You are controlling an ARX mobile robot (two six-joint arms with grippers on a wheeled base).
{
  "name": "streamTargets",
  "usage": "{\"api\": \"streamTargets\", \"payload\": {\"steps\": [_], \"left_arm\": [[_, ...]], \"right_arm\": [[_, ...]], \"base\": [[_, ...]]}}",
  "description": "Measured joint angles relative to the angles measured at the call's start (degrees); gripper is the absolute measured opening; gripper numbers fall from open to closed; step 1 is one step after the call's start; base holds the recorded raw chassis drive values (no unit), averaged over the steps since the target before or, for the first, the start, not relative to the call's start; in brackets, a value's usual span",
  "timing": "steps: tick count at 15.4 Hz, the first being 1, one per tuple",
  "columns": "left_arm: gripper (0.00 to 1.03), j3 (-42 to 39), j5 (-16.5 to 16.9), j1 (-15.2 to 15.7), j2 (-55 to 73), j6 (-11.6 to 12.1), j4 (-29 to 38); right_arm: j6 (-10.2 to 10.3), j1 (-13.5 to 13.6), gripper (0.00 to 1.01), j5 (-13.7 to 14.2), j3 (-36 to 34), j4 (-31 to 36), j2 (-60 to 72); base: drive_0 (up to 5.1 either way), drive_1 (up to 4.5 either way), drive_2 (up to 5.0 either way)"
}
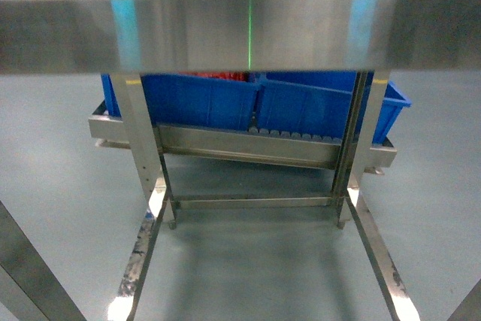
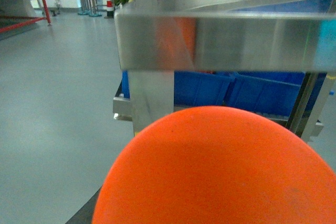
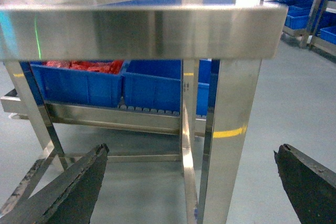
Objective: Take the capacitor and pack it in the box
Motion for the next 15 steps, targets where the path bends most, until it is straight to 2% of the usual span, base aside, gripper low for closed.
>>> {"api": "streamTargets", "payload": {"steps": [15], "left_arm": [[0.43, 0.0, 0.02, -0.02, 0.0, 0.02, -0.02]], "right_arm": [[-0.04, 0.0, 0.98, -0.02, 0.0, 0.0, 0.0]], "base": [[0.0, 0.0, 0.0]]}}
